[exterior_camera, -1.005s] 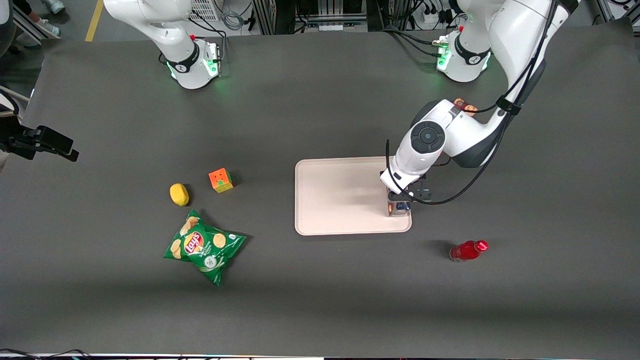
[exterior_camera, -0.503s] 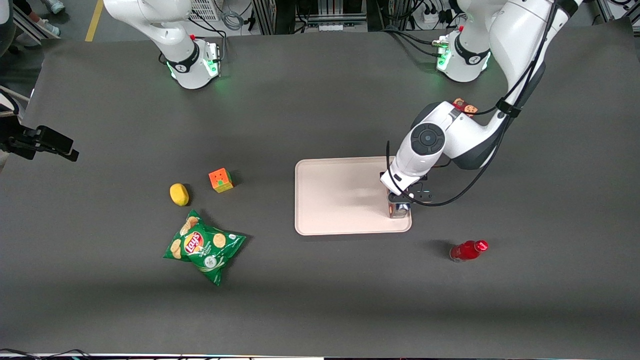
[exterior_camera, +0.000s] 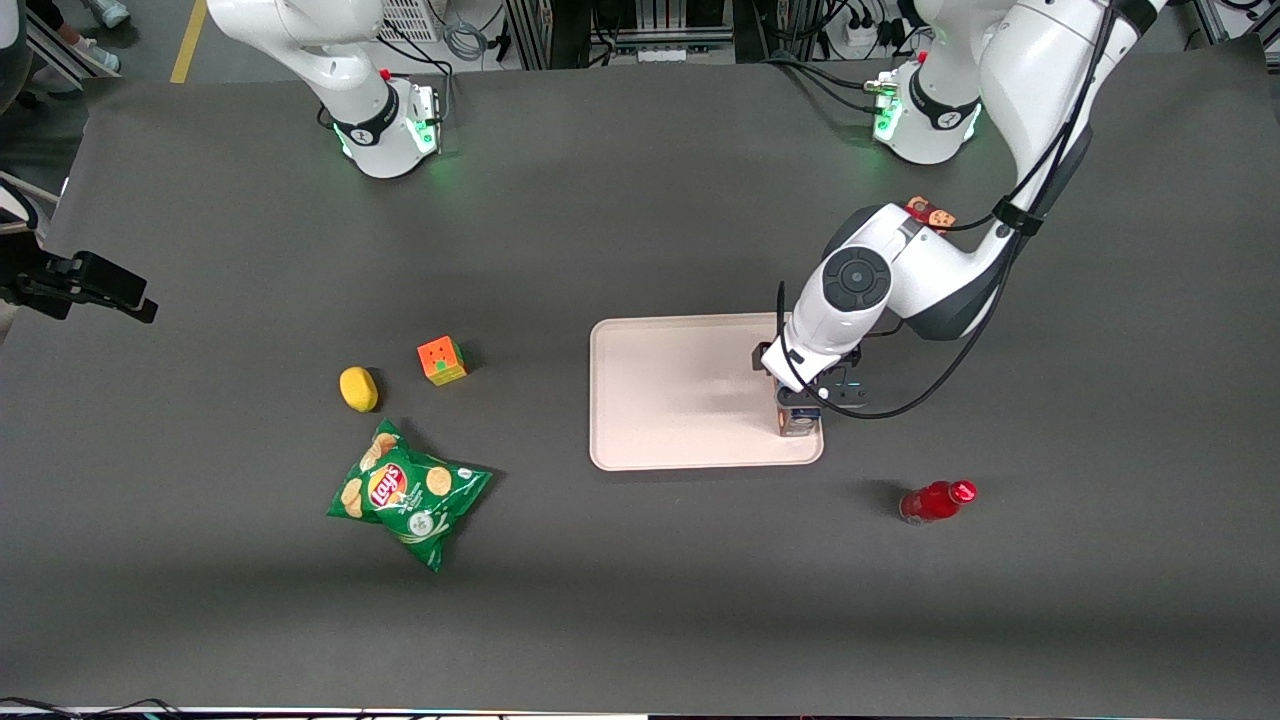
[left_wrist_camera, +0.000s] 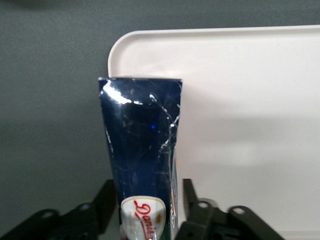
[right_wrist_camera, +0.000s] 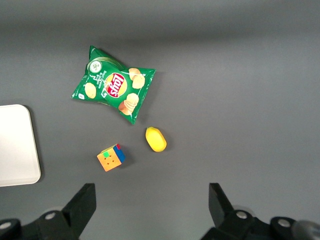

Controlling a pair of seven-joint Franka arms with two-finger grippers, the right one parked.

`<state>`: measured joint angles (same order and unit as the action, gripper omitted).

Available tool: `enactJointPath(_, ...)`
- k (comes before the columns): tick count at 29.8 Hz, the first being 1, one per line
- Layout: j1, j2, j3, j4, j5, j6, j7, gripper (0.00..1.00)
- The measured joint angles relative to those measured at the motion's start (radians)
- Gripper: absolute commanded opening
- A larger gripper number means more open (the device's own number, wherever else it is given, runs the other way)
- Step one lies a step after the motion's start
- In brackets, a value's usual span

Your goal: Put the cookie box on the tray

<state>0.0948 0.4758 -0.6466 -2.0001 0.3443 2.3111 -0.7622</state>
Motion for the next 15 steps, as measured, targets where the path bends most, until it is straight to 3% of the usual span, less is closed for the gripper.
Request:
enactJointPath(8,0.0,-0.001,-0.001,0.055,0.001,-0.042,0.004,1.0)
enactJointPath(15,0.003,-0.025,-0.009,0.264,-0.036,-0.332,0.174,1.0)
